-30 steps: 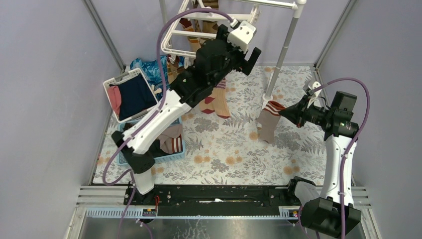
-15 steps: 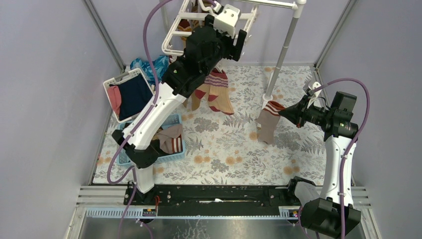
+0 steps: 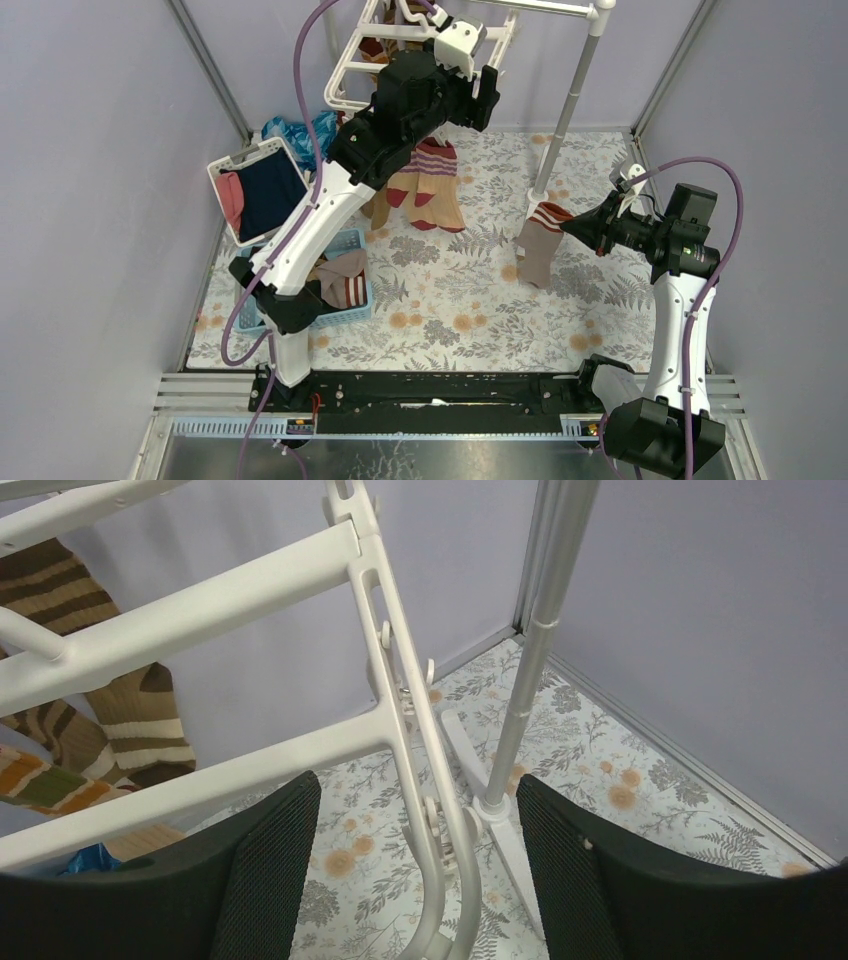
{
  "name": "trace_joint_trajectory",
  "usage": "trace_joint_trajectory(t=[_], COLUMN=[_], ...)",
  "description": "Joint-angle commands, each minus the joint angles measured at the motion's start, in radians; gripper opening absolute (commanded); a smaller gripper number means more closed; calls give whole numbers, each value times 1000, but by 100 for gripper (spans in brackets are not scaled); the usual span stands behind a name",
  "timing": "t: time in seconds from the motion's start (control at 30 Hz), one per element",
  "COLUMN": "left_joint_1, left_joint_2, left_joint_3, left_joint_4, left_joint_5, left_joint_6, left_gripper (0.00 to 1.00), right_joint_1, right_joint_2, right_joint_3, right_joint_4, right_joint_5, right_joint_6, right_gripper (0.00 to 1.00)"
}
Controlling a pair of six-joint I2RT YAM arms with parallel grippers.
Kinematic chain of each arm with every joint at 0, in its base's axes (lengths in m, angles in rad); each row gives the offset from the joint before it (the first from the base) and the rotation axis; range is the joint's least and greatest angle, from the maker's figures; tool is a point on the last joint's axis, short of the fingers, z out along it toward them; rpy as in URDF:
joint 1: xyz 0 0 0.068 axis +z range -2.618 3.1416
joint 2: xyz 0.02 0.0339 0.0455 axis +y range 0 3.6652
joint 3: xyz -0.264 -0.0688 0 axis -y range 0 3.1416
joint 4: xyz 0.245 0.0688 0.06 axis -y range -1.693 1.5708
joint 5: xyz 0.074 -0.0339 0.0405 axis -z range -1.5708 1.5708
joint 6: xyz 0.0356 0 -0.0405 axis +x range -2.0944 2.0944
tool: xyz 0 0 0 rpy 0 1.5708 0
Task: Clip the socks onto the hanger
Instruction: Rotate the hanger.
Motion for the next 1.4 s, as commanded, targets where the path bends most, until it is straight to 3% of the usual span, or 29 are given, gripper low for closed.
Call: trace_joint_trajectory(t=[0.0,0.4,0.53,0.67,0.77,1.0,1.37], left_joint_1=[8,21,20,20,20,38,99], left_joint_2=[18,56,54,33,1,-67,-39], left_joint_3=[40,39,42,38,18,-50,-20], left_joint_4=[-2,-15,-16,-16,-15,-19,-32], left_joint_5=[21,-15,3,30,72,246,518], left_joint_6=[-18,0,0,31,57,117,160], left_gripper=[77,69,56,34,27,23,22], right_joint_1=[-5,-6,-5,-6,-6,-5,-5], right_joint_2=[-17,-21,-21,-21,-21,-20,-21], right_joint_3=[-2,-2,-2,-4,-4,-4,-4], right_joint_4=[23,21,21,21,22,23,24], right_joint_5=[-45,-46,-46,-46,-46,-50,-48], right_joint_6=[14,17,16,16,16,17,16], right_gripper=[0,0,0,0,0,0,0])
